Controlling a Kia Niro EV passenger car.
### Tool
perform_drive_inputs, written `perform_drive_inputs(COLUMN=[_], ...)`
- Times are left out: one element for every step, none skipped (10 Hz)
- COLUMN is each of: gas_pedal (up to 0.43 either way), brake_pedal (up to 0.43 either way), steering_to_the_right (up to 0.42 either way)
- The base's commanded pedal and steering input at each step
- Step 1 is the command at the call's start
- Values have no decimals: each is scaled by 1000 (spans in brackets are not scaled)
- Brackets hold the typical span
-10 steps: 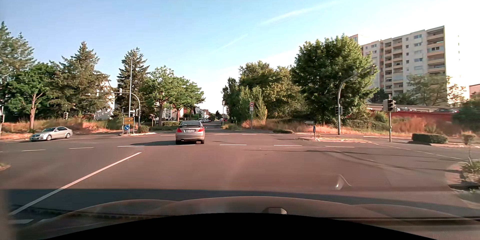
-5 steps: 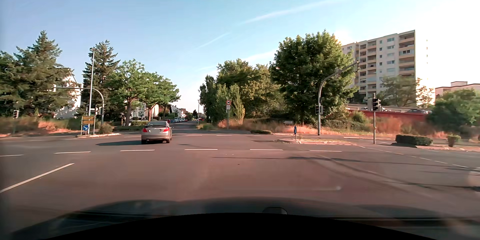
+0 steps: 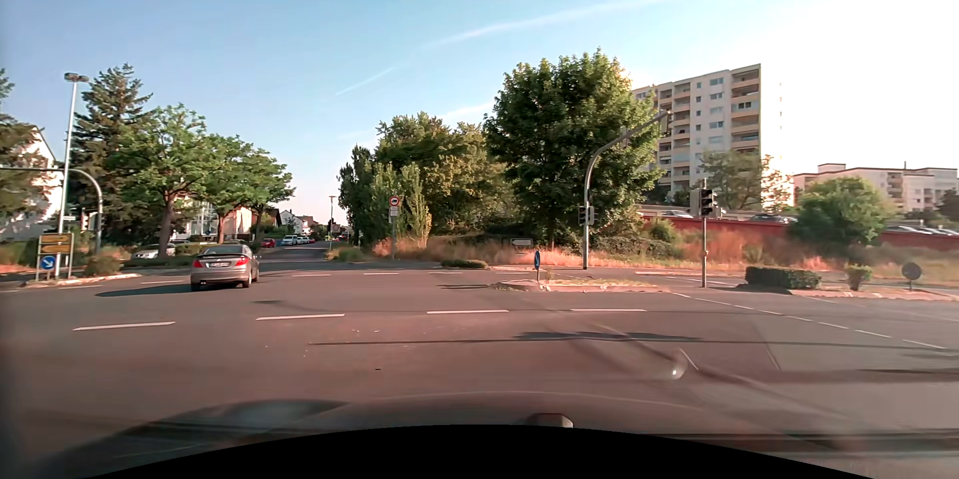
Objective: Follow the waypoints while adhering to traffic rules and regulations
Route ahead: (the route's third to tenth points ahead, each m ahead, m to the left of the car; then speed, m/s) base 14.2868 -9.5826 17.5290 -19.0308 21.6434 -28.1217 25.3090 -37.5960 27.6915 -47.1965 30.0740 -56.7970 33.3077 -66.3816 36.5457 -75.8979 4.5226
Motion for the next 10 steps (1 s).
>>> perform_drive_inputs(gas_pedal=[28, 28, 28, 28, 28, 28, 28, 28, 28, 28], brake_pedal=[0, 0, 0, 0, 0, 0, 0, 0, 0, 0], steering_to_the_right=[262, 270, 277, 279, 285, 289, 292, 293, 293, 294])
